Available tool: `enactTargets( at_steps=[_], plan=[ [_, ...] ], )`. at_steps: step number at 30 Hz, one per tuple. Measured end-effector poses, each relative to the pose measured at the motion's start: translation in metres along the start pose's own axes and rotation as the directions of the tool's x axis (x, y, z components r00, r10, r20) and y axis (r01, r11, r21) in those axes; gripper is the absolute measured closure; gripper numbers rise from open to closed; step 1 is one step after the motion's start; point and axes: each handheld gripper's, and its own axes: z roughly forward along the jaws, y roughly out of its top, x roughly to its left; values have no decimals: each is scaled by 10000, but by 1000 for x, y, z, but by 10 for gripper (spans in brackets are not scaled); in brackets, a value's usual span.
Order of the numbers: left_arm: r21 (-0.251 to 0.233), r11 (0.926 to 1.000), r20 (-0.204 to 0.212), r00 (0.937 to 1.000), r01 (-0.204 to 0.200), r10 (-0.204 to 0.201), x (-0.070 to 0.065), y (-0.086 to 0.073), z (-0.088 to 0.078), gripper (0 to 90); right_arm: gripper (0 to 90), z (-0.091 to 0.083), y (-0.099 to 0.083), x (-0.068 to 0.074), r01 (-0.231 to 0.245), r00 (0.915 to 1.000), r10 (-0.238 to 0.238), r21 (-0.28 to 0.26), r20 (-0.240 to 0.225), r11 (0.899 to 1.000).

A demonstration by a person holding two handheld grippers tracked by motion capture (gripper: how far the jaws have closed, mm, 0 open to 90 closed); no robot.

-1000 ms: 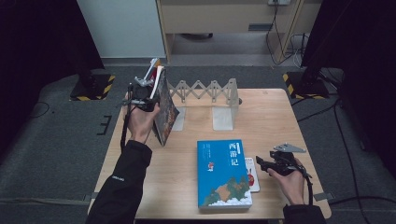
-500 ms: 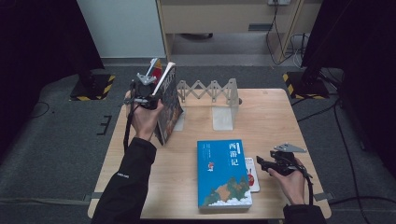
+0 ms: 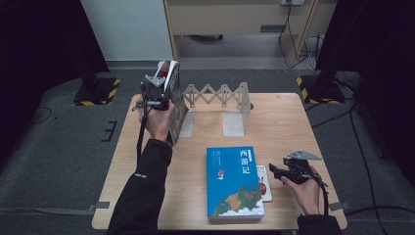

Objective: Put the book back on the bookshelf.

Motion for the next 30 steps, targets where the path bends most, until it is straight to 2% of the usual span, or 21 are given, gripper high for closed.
enactTargets(
  at_steps=[4, 10, 15, 17, 20, 23, 27, 30],
  plan=[
    [12, 10000, -62, 9999, 83, -83, 4, -6, 1, 819, 329, 0, 0, 1, -63, 10000, 63, 12, 6, 10000],
    [-64, 9999, 140, 9999, 78, -77, 9, -9, -2, 798, 329, 1, 0, 2, -10, 10000, 10, 38, 13, 10000],
    [-529, 9986, 298, 9995, -43, 59, 9, -16, -14, 667, 326, 1, 0, 2, 6, 10000, -6, 28, 3, 10000],
    [-745, 9972, 457, 9990, 32, 2, 10, -19, -20, 621, 324, 1, 0, 3, -21, 10000, 21, 34, 2, 10000],
    [-1090, 9940, 690, 9976, 89, -14, 14, -23, -31, 564, 321, 0, 1, 2, 37, 10000, -37, -24, 14, 10000],
    [-1471, 9891, 853, 9963, -13, 140, 18, -28, -42, 504, 315, -1, 1, 3, -30, 10000, 30, -85, 24, 10000],
    [-1785, 9838, 1410, 9900, 185, 70, 26, -36, -60, 470, 310, -1, 1, 2, 28, 10000, -27, -92, 15, 10000],
    [-1891, 9806, 2032, 9791, 524, -131, 30, -44, -69, 444, 307, -2, 1, 3, 49, 10000, -49, -103, 4, 9999]
  ],
)
